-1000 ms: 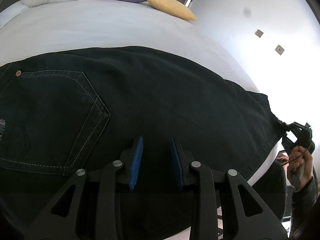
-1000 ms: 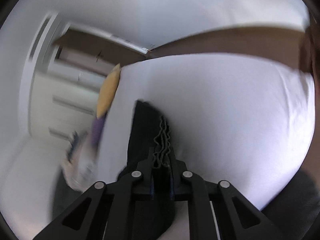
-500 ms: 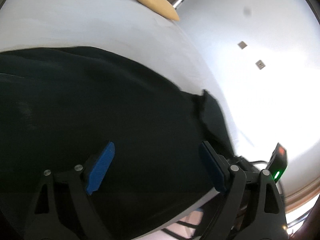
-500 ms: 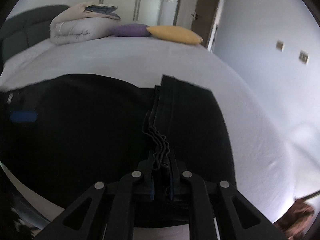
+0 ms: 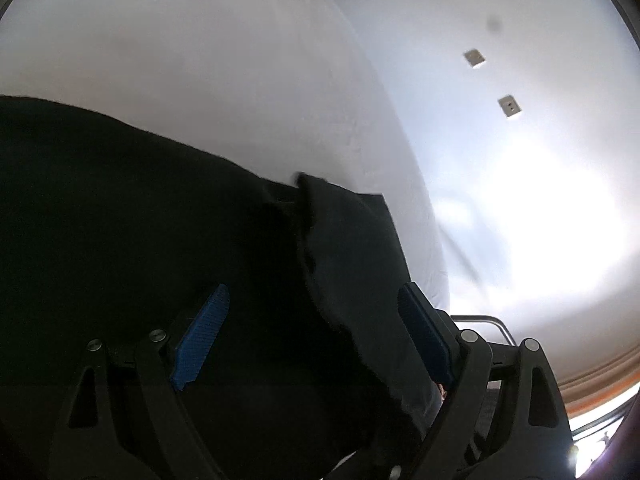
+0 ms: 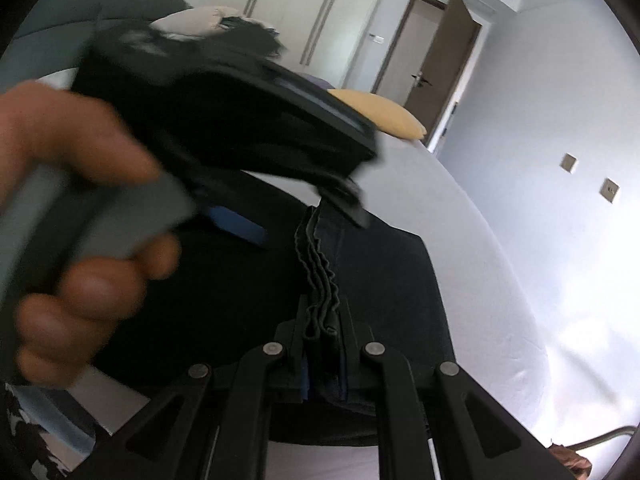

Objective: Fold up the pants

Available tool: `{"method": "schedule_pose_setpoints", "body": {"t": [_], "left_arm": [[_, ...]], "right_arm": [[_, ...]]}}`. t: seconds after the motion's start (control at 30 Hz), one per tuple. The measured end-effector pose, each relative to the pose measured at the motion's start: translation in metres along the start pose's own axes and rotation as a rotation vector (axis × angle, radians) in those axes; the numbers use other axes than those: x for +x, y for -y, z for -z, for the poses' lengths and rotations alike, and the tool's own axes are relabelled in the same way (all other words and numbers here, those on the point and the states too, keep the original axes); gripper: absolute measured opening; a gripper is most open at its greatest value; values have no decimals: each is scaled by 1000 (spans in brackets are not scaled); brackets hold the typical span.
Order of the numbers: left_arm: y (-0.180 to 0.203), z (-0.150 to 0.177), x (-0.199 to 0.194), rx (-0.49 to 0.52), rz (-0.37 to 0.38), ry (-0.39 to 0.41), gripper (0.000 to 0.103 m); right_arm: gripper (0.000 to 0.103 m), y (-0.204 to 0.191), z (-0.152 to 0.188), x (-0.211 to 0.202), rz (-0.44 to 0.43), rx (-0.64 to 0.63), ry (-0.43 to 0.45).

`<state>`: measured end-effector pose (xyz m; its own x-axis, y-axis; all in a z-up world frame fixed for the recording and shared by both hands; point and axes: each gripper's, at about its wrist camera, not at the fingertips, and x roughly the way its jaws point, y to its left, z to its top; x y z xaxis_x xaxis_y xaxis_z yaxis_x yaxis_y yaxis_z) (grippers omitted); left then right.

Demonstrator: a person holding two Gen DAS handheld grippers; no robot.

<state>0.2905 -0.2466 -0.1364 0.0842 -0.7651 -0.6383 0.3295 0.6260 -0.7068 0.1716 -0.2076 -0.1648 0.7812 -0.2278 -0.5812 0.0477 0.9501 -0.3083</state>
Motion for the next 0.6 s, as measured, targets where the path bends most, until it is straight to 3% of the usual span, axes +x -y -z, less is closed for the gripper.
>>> {"method": "schedule_pose_setpoints", "body": {"t": [0.07, 0.1, 0.23, 0.4, 0.6], "left_arm": [[-1, -1, 3, 10, 1, -17, 56], [-3, -2, 4, 15, 0, -42, 29], [-14, -4, -12, 28, -7, -41, 16], [-29, -13, -48, 80, -51, -15, 12], [-43, -23, -89, 192, -160, -9, 10]], "right_arm": [[12, -6, 0, -5, -18, -20, 12], [12, -10, 0, -6, -27, -31, 16], [12, -20, 0, -14, -55, -64, 29], [12, -35, -7, -21, -103, -129, 52], [12, -67, -22, -28, -169, -240, 95]]}}
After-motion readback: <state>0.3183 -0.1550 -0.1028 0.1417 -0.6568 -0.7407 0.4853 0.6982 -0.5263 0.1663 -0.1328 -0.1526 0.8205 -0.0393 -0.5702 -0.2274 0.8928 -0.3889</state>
